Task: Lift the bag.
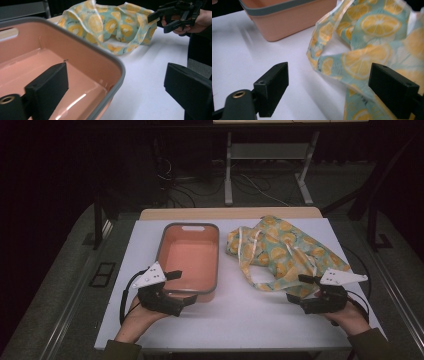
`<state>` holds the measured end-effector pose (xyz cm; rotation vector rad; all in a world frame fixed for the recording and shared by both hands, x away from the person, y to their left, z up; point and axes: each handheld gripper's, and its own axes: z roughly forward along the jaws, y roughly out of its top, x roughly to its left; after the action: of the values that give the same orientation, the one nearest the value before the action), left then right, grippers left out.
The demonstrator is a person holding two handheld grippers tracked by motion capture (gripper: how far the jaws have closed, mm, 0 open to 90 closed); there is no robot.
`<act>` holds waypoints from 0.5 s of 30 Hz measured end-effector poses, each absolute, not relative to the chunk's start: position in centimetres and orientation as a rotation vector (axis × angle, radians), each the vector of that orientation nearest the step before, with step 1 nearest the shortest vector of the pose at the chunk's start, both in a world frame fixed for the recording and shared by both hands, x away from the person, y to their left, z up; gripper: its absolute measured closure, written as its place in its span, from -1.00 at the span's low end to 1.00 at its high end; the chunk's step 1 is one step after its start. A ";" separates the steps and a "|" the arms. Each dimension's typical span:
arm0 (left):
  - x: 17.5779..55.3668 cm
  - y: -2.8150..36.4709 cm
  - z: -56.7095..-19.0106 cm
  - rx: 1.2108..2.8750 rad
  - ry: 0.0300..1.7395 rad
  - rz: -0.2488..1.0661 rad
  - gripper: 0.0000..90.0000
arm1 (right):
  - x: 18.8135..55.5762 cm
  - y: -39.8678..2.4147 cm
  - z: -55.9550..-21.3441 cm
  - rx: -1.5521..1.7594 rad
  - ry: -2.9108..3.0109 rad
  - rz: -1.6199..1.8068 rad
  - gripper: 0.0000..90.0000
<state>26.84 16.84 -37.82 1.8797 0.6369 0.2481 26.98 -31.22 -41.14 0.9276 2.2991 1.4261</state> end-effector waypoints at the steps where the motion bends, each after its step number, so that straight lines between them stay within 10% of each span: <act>1: 26.9 17.0 -38.1 1.882 0.638 0.251 -0.95 | 26.9 -31.2 -41.5 0.936 2.302 1.432 -0.64; 15: 27.8 17.5 -39.1 1.880 0.645 0.268 -1.00 | 27.0 -30.8 -42.6 0.933 2.338 1.393 -0.68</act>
<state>27.79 17.51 -39.07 1.8802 0.6447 0.2676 27.01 -30.76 -42.64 0.9329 2.3383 1.3929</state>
